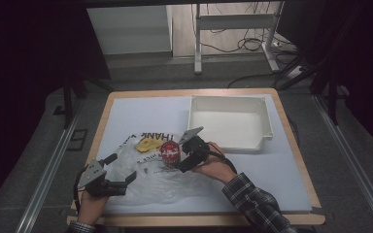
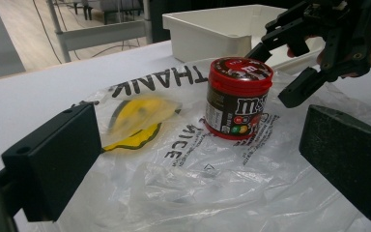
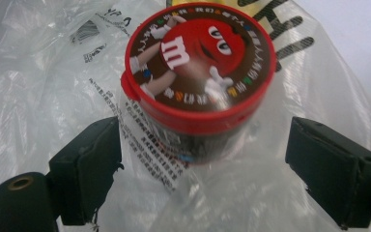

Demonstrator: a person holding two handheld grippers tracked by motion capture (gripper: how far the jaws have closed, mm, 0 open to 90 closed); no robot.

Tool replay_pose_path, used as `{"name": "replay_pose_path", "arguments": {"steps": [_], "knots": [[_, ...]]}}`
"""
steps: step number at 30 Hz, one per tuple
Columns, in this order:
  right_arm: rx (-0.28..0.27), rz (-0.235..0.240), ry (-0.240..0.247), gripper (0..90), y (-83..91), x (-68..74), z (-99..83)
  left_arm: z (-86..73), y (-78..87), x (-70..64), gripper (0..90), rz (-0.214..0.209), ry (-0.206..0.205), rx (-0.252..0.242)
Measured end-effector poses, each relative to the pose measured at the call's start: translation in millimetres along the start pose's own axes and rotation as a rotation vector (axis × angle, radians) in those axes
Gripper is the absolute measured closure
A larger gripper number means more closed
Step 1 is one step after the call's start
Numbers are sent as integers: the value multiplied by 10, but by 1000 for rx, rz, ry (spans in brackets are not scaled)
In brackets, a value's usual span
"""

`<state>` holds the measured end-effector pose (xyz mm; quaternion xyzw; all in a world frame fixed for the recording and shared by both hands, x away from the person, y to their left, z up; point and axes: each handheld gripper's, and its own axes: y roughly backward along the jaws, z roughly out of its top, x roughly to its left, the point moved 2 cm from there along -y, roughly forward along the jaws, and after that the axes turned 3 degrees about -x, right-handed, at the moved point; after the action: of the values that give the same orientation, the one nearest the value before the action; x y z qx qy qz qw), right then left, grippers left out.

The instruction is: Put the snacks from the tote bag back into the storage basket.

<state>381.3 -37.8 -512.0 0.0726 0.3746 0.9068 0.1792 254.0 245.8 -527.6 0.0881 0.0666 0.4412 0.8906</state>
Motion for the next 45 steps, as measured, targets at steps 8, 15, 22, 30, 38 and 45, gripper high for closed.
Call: {"name": "replay_pose_path", "arguments": {"steps": [8,15,22,30,38,45], "knots": [[21,13,9,152,-159,12,72,0,-2,0,10,0,-1,0],[41,18,21,160,-281,14,128,0,-3,-2,10,-1,-3,1],[64,20,30,167,-364,-8,162,-1,-6,-4,11,-1,-5,2],[92,15,55,185,-438,-11,193,-2,-7,-4,11,-1,-6,4],[110,14,71,212,-479,-5,208,-3,-8,-5,11,-1,-7,5],[124,11,73,251,-484,20,220,-4,-10,-4,12,0,-7,6]]}}
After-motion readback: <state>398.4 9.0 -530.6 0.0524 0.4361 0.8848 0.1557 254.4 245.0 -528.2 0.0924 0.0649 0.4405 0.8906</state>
